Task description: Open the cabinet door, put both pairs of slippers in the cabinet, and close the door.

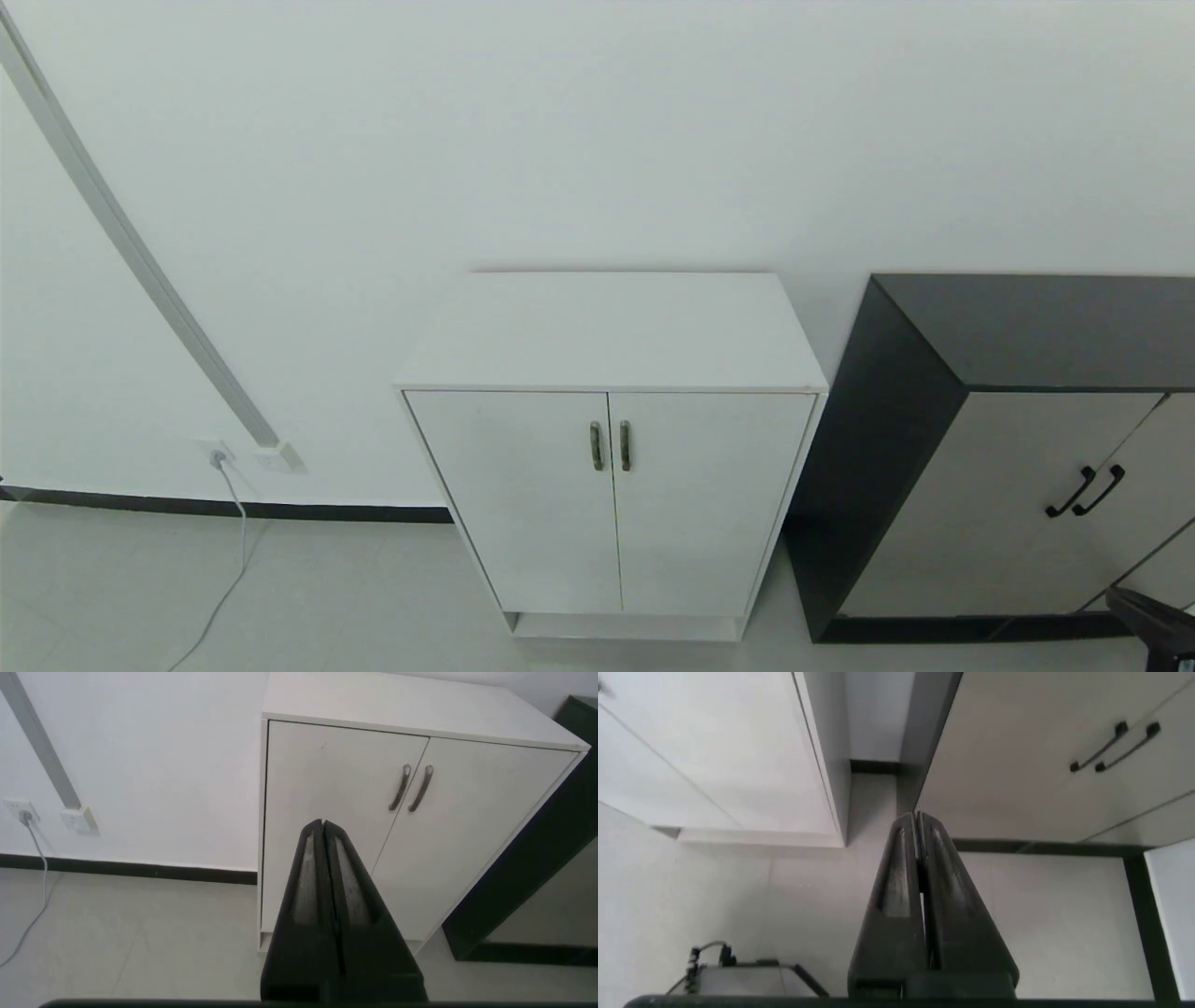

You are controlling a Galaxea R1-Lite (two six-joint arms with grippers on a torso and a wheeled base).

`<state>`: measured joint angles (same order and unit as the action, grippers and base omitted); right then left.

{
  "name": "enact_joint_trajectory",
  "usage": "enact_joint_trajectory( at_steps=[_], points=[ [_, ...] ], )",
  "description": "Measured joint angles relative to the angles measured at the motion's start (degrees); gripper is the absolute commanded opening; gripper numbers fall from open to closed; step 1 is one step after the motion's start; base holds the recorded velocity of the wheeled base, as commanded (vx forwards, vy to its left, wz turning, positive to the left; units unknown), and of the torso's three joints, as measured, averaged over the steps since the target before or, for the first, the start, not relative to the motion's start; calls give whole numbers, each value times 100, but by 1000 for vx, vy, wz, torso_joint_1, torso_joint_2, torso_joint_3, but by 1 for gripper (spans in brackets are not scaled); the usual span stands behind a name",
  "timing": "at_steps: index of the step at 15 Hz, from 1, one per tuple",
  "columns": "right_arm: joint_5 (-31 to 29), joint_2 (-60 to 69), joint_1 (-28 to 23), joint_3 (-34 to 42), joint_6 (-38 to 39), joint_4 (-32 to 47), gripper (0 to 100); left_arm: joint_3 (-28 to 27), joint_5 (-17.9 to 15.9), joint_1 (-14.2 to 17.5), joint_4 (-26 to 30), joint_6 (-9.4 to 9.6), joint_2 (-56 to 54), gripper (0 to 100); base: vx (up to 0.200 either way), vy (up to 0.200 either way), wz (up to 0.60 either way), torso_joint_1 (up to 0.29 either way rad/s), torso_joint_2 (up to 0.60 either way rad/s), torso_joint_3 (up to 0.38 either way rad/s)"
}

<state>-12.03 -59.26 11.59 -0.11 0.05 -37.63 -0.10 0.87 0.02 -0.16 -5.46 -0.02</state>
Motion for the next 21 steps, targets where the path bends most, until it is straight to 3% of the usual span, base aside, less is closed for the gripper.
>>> enact_joint_trajectory(
  at_steps=[10, 18, 21],
  points=[
    [739, 3355, 1, 0, -2, 3580, 0, 0, -2, 5, 0, 10, 0, 0, 0, 0, 0, 0, 0, 0],
    [1548, 4439, 177, 1, -421, 3790, 0, 0, 0, 5, 0, 2, 0, 0, 0, 0, 0, 0, 0, 0],
    [1548, 4553, -110, 11, -417, 3782, 0, 0, -2, 2, 0, 5, 0, 0, 0, 0, 0, 0, 0, 0]
  ],
)
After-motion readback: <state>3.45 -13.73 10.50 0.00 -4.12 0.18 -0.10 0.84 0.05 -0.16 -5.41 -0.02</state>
